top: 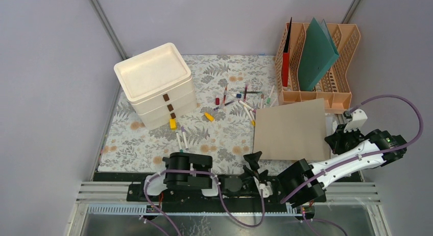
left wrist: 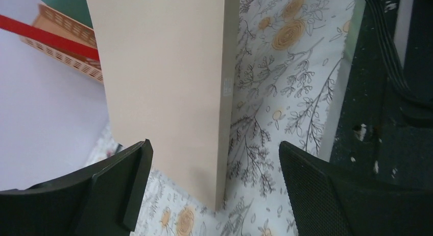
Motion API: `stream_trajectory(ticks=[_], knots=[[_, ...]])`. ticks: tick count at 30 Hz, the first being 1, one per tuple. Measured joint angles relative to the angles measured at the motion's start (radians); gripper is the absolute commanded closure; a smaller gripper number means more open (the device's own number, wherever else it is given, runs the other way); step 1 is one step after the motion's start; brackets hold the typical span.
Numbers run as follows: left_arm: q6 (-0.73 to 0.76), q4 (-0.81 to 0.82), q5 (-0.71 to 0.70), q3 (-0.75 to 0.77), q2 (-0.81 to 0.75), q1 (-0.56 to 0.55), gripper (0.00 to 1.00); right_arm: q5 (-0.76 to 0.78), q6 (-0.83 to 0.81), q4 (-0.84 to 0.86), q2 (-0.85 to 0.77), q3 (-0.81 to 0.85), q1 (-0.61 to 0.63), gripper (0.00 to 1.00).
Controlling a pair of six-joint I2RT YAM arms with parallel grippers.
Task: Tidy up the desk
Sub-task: Pick up the folder from the corner of the board.
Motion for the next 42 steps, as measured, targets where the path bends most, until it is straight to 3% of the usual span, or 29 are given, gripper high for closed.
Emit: stream_trajectory(ticks=[6,17,23,28,32,38,42], knots=[[0.165,0.039,-0.056,0.121,0.090,-0.003,0.10,0.000,0.000,0.000,0.000,-0.004,0.000,1.00],[0.280,0.059,-0.107,0.270,0.209,0.027,0.16,0.000,0.000,0.000,0.000,-0.013,0.000,1.00],[0.317,0.058,-0.137,0.337,0.258,0.059,0.39,0.001,0.000,0.000,0.004,-0.014,0.000,1.00],[0.352,0.056,-0.163,0.364,0.291,0.063,0.77,0.002,0.000,-0.001,0.016,-0.023,0.000,1.00],[0.356,0.055,-0.185,0.364,0.292,0.059,0.97,0.003,0.000,-0.004,0.018,-0.031,0.000,1.00],[0.353,0.056,-0.221,0.359,0.290,0.046,1.00,0.003,0.000,-0.007,0.025,-0.045,0.000,1.00],[0.332,0.052,-0.259,0.343,0.273,0.031,1.00,0.002,-0.002,-0.006,0.036,-0.059,0.000,0.80]])
